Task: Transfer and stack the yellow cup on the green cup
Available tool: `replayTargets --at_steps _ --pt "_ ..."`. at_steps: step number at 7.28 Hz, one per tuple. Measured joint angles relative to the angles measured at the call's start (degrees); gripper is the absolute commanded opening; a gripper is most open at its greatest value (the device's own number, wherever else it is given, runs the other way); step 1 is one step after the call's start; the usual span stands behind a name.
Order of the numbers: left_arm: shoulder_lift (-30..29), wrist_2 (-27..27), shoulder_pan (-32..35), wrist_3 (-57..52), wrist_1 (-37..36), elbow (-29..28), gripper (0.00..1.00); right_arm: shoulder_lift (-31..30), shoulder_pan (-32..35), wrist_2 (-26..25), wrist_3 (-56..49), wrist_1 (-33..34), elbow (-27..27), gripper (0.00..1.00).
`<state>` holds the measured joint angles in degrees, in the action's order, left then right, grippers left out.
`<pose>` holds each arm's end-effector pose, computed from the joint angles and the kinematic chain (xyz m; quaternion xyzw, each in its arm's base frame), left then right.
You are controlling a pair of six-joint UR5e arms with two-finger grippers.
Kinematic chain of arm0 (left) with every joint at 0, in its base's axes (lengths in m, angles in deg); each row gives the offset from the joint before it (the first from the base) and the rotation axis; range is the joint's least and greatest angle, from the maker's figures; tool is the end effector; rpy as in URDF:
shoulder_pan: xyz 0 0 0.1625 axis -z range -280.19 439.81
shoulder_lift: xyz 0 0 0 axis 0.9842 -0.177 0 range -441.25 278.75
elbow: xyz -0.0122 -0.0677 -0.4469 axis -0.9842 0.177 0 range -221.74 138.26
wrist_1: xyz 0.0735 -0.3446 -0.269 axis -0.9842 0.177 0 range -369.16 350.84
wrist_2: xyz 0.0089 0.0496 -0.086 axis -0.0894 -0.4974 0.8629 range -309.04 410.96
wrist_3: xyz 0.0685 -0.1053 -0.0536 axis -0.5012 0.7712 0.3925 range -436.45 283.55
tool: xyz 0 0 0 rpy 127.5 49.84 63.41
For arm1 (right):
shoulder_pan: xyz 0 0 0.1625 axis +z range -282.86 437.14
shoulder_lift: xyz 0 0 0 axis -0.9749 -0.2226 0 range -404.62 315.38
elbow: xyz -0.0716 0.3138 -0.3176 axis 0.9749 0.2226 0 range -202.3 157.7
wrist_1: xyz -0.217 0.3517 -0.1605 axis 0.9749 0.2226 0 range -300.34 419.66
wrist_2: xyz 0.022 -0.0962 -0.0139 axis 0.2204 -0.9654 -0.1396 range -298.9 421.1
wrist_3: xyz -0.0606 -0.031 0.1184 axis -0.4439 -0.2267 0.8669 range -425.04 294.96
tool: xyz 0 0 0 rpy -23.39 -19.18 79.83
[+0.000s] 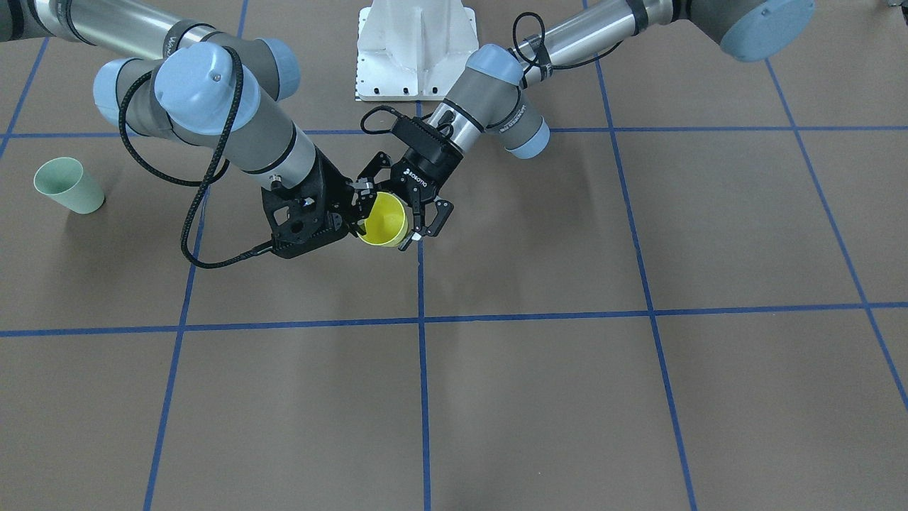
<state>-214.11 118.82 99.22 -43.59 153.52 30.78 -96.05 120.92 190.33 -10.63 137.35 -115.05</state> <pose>0.6939 -0.4404 0.1963 0.5579 0.5036 0.0709 0.6558 -0.5046 -0.5485 0.2194 0.0408 -0.5183 -0.0910 0.8494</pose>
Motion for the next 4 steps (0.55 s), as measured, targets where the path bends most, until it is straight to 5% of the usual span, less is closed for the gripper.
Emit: replayTargets --at_steps 4 --pt "0.6 0.0 0.0 0.0 0.1 2.5 1.00 -1.7 2.9 3.7 -0.1 0.0 -1.0 0.00"
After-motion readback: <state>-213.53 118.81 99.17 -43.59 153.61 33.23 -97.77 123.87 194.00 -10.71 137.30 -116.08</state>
